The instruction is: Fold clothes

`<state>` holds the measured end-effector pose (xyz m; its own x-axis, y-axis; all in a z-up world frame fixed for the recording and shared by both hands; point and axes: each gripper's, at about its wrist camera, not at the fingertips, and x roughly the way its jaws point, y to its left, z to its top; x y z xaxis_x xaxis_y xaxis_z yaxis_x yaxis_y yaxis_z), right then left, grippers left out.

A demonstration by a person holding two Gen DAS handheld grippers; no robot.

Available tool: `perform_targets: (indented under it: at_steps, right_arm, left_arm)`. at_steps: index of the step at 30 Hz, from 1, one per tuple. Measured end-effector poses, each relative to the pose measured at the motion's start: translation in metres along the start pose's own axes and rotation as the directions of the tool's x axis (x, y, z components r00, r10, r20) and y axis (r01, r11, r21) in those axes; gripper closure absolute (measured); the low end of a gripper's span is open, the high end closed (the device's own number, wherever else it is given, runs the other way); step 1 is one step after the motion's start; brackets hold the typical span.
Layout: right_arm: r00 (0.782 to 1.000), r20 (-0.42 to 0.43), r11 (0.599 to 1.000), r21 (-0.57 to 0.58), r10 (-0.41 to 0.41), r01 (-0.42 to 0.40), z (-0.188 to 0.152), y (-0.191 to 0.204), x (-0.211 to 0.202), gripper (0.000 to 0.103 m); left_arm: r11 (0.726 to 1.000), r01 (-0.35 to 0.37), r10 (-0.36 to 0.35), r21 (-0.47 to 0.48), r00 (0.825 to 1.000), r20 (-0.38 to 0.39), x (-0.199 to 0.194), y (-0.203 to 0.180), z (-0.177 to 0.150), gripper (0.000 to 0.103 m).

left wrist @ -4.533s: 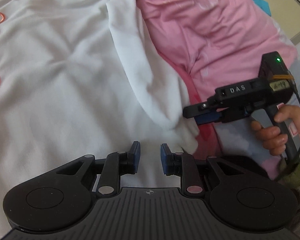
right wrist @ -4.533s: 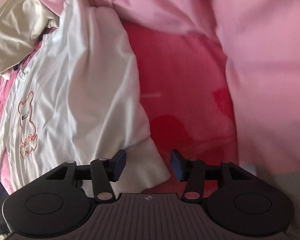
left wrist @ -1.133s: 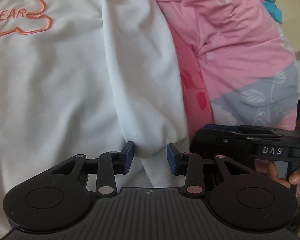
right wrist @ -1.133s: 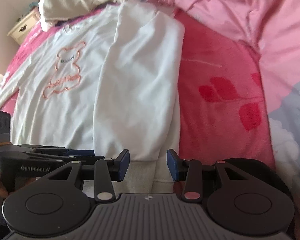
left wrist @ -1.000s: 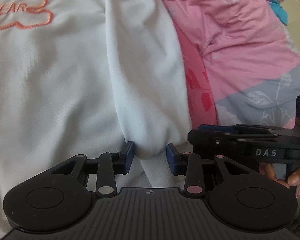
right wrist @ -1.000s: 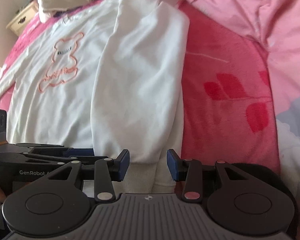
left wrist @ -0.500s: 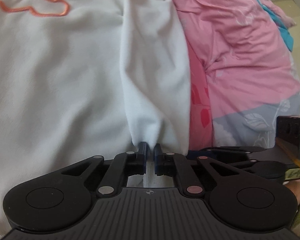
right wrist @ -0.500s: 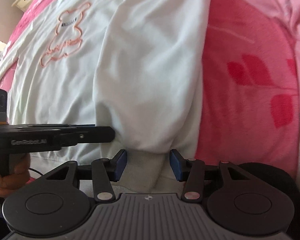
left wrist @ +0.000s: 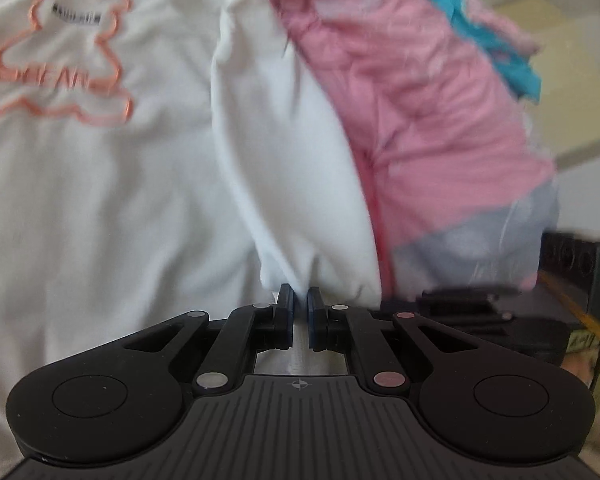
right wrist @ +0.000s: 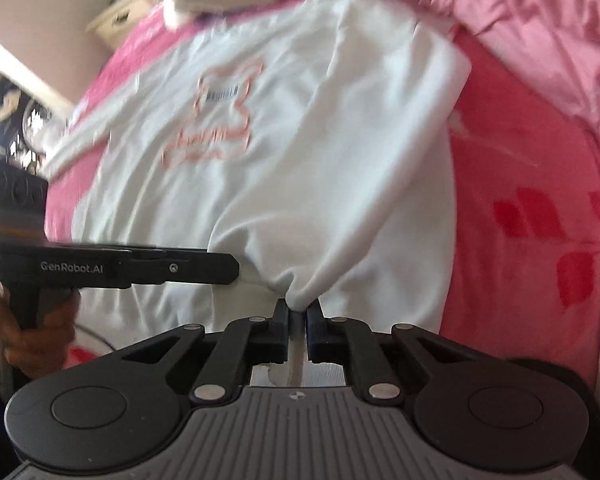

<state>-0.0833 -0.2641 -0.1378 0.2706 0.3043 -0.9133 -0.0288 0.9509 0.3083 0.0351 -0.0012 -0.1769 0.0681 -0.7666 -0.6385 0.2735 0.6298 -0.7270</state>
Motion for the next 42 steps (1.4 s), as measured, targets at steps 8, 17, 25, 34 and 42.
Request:
perform_targets:
  at_steps: [8, 17, 25, 34, 42]
  right_arm:
    - [0.993, -0.044, 0.984, -0.149, -0.110, 0.102, -0.013, 0.020, 0.010, 0.095]
    - [0.989, -0.030, 0.970, -0.200, -0.144, 0.135, -0.017, 0.027, -0.001, 0.098]
    - [0.983, -0.104, 0.976, -0.170, -0.152, 0.133, -0.024, 0.016, 0.029, 0.098]
    - [0.979, -0.102, 0.967, -0.203, -0.175, 0.152, -0.029, 0.019, 0.032, 0.098]
    - [0.978, -0.144, 0.982, -0.135, -0.148, 0.128, -0.034, 0.010, 0.043, 0.089]
  left_arm:
    - [0.999, -0.036, 0.036, 0.008, 0.998, -0.042, 0.017, 0.005, -0.012, 0.098]
    - [0.999, -0.005, 0.006, 0.032, 0.999, -0.050, 0.017, 0.001, -0.017, 0.098]
    - [0.991, -0.100, 0.109, 0.085, 0.989, -0.103, 0.044, 0.007, -0.024, 0.098]
    - [0.984, -0.125, 0.138, 0.128, 0.986, -0.093, 0.041, 0.001, -0.030, 0.098]
    - [0.972, -0.152, 0.172, 0.177, 0.979, -0.108, 0.042, 0.001, -0.029, 0.093]
